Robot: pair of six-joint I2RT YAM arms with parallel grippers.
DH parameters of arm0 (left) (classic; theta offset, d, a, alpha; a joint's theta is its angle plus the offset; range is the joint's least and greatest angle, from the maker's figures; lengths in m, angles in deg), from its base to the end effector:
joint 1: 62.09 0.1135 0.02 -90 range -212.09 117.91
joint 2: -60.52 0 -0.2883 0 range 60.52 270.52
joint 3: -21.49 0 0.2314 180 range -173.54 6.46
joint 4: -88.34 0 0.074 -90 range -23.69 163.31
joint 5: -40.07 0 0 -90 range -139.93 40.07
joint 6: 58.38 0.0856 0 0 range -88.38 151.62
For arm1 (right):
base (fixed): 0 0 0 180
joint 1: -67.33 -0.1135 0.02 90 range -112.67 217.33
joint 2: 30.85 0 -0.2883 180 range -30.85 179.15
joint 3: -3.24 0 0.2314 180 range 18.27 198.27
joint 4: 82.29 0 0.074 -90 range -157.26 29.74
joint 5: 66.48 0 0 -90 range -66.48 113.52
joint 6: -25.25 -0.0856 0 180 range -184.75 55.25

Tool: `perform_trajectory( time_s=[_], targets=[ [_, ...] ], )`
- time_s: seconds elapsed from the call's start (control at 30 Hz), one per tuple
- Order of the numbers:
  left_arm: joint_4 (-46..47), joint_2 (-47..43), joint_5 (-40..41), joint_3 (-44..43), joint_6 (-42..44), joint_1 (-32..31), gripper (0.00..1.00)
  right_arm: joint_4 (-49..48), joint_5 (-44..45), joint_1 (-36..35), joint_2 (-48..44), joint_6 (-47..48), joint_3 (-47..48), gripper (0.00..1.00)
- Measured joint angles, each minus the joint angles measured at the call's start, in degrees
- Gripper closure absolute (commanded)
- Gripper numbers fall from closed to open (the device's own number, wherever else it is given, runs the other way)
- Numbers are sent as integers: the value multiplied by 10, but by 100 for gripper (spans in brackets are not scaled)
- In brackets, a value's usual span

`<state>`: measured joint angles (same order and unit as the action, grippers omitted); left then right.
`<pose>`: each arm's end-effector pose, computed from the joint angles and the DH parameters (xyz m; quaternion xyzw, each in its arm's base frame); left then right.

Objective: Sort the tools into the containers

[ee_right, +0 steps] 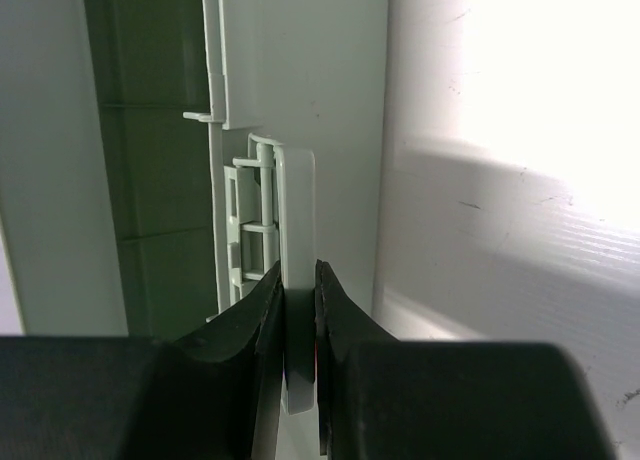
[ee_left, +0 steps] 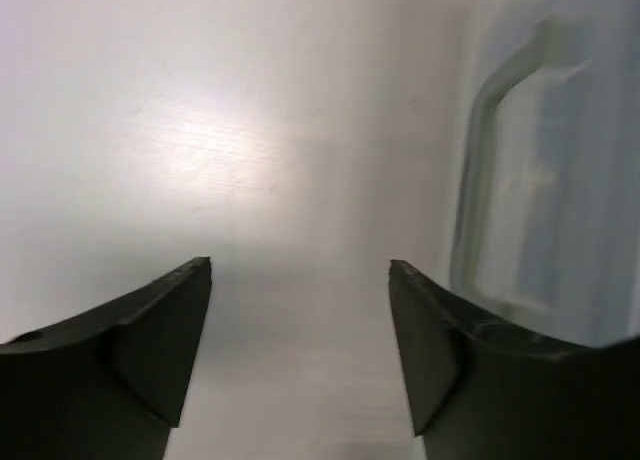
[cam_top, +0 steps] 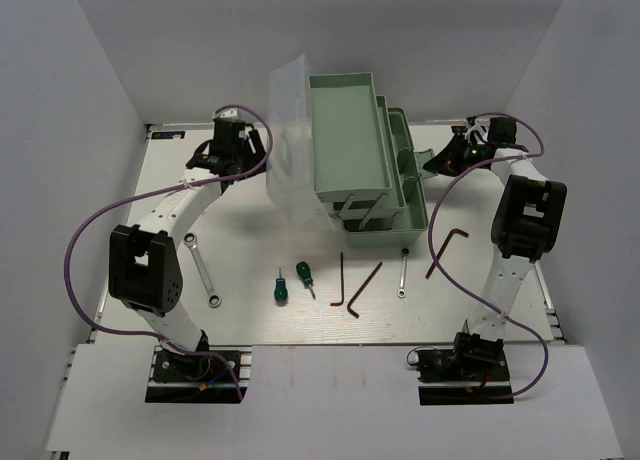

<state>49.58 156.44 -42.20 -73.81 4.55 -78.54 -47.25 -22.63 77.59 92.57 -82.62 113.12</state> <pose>0.3906 -0.1033 0.2970 -0.1122 0.8954 -0.1015 0.4187 0.4951 -0.0269 0.2000 0.0747 0.8684 0.3874 0.3003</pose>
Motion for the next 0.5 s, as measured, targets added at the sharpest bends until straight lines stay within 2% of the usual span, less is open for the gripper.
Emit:
perform_trajectory(
  time_s=[0.1,0.5],
  targets=[
    [-29,0,17,29,1,17,10,1,0,2,0,1,0,100],
    [-84,-61,71,10,1,63,6,8,-1,2,0,5,0,100]
  ],
)
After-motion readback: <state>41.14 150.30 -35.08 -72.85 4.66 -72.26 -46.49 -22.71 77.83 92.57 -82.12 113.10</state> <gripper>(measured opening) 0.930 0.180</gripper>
